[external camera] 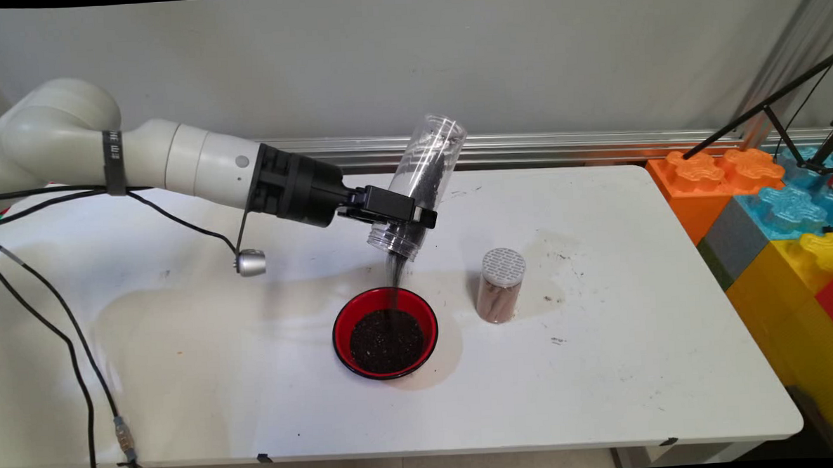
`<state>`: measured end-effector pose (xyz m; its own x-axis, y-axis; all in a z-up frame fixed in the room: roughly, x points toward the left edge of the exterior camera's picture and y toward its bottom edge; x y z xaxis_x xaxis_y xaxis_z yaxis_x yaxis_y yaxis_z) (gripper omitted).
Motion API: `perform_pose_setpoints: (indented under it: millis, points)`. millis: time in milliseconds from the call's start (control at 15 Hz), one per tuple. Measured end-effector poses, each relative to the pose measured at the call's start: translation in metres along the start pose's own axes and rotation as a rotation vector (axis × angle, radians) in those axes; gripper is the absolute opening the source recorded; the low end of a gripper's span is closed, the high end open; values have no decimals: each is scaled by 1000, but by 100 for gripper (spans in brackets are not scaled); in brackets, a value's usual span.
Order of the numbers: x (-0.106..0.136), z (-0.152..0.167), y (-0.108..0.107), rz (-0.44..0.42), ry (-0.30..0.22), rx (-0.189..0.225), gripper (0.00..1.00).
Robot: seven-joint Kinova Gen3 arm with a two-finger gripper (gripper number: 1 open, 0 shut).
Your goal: Pour the black seasoning powder in the red bowl
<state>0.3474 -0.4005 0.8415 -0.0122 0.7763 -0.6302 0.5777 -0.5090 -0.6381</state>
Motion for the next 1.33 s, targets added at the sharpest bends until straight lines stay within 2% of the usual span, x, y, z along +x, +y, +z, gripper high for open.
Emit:
perform_pose_setpoints:
  millis: [1333]
  points:
    - [0,-2,2,38,-7,8,0]
